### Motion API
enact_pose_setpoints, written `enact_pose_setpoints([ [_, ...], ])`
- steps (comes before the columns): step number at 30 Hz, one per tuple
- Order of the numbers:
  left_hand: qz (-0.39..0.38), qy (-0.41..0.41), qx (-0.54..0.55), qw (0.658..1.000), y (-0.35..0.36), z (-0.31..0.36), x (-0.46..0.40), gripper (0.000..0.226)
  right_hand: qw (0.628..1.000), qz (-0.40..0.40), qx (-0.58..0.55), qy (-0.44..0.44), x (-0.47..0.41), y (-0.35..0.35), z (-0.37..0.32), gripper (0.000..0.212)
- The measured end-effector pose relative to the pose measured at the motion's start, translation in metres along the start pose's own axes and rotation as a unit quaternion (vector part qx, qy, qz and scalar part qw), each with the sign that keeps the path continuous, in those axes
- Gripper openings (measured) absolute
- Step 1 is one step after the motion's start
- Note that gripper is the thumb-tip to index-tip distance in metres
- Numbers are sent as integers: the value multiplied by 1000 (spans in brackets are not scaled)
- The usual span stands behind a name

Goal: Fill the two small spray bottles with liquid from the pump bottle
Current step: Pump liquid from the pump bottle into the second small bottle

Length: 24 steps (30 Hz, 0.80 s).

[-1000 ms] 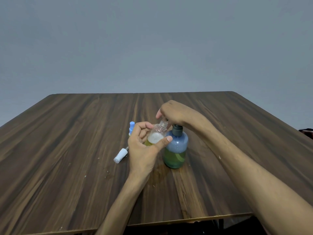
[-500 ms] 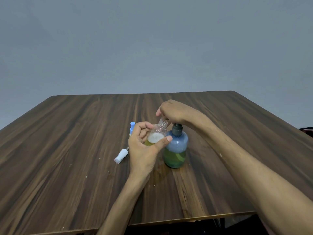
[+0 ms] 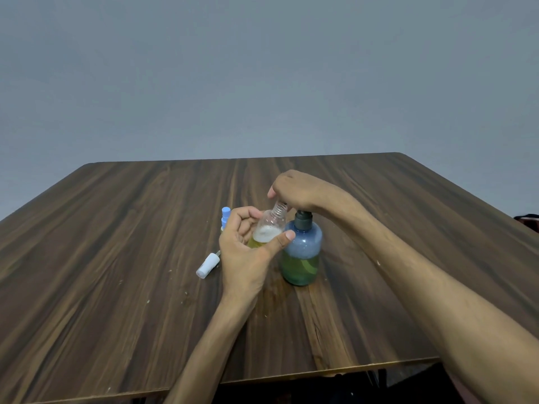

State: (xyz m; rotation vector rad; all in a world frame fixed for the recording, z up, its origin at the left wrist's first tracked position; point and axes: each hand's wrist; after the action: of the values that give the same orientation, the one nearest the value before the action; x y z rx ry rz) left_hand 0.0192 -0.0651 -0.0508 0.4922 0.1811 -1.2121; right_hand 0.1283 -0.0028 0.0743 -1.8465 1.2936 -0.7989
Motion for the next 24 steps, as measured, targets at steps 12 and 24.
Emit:
enact_pose_setpoints([
  [12,7,4,11,1000,1,3,0,54,1000,-27,16,-3,0,2,-1,41],
  [24,2,1,4,1000,1,3,0,55,1000,-1,10,8,-1,7,5,42],
])
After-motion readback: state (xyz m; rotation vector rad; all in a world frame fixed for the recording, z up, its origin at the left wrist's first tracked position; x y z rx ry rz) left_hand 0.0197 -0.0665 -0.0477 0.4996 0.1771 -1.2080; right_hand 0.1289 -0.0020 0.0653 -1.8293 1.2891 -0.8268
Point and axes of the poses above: each hand's wrist, its own x-axis away from the middle knuckle, its own y-axis out of the palm, z = x × y, and after that the axes turned 4 degrees about x, right-handed
